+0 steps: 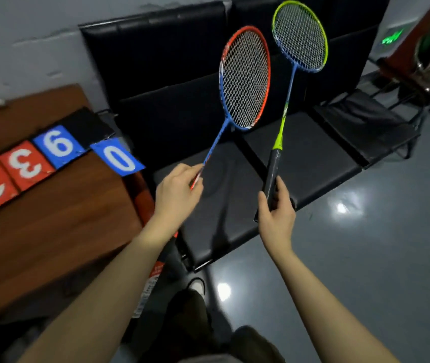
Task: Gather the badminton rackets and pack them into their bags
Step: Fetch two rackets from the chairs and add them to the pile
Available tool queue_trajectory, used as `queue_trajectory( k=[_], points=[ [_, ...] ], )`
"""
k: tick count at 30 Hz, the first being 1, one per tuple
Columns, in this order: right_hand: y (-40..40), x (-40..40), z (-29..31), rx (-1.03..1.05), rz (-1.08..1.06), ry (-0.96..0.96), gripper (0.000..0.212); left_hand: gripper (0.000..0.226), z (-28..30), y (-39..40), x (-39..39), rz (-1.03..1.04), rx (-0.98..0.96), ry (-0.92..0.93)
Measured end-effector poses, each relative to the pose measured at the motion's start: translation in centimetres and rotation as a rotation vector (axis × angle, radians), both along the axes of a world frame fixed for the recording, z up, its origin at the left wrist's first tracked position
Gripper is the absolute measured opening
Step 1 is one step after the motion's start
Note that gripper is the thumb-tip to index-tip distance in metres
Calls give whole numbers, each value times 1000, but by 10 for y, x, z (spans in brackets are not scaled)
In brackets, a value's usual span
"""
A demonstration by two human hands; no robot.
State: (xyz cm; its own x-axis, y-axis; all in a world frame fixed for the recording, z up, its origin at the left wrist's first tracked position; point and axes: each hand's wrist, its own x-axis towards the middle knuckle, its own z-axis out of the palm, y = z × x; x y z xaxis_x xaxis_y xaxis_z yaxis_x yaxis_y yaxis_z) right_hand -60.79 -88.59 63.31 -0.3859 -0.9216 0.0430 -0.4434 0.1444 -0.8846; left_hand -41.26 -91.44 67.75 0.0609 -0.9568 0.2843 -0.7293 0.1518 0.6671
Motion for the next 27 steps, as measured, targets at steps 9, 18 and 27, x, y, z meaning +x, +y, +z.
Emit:
queue_trajectory(
  k=[9,18,27],
  points=[
    [117,44,32,-84,329,-17,55,31,24,165,50,258,-82,84],
    [210,149,59,-92,576,-119,62,29,56,308,134,525,-117,70],
    [291,313,79,-208,794,-82,58,33,70,405,291,703,-195,124]
  ],
)
